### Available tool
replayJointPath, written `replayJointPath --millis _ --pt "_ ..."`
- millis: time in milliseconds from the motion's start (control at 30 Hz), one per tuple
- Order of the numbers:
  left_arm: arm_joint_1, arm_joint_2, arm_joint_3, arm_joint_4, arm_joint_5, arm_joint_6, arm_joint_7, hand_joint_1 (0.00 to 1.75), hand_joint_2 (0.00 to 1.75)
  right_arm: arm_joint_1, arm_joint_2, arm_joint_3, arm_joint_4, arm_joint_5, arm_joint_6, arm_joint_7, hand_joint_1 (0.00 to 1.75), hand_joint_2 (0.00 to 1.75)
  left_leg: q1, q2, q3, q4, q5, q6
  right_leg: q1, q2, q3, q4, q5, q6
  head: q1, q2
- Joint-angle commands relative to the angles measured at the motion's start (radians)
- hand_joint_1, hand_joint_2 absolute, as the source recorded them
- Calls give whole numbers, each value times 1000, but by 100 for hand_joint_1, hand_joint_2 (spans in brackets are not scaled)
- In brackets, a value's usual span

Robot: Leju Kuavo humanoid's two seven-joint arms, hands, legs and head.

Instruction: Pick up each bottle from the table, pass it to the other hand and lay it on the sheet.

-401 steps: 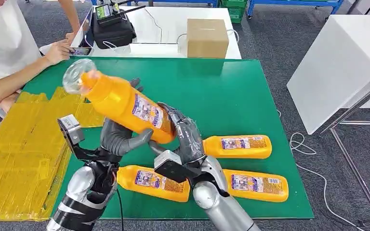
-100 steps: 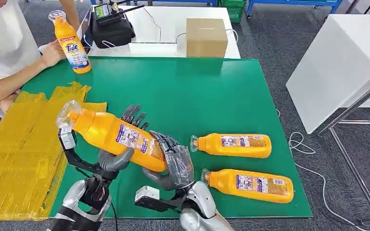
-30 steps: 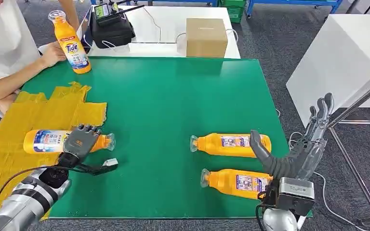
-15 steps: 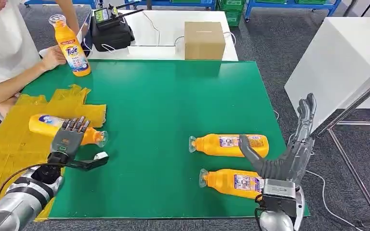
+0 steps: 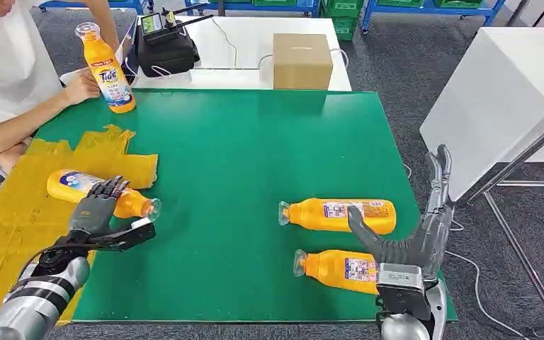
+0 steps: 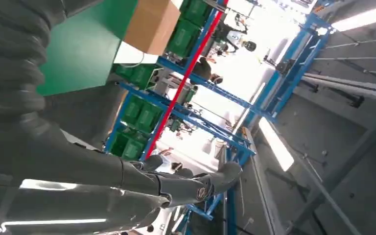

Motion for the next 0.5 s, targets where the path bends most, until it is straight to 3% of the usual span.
replayJointPath --millis 33,100,300,400,500 --pt "329 14 84 -546 355 -248 -244 0 175 -4 -21 -40 36 11 5 9 0 175 0 5 2 -2 -2 -2 0 3 1 -3 0 0 0 0" --pt "426 39 90 -724 437 -305 -260 0 175 -8 -24 -47 42 18 6 11 0 175 -1 9 3 -1 -4 -3 -1 8 1 -2 0 0 0 0" --pt "521 72 80 -893 532 -333 -336 0 175 0 -31 -42 28 56 14 20 0 175 1 4 -3 1 -4 -1 1 3 -4 0 -1 -1 0 0" --pt "579 52 70 -1018 601 -355 -379 0 175 -1 -35 -39 19 86 25 34 0 175 1 5 -5 1 -5 -2 1 4 -6 0 -2 -1 0 0" --pt "591 47 29 -1015 563 -335 -364 0 175 -8 -33 -31 17 99 34 39 0 175 1 4 -4 1 -6 -2 0 2 -5 -1 -3 0 0 0"
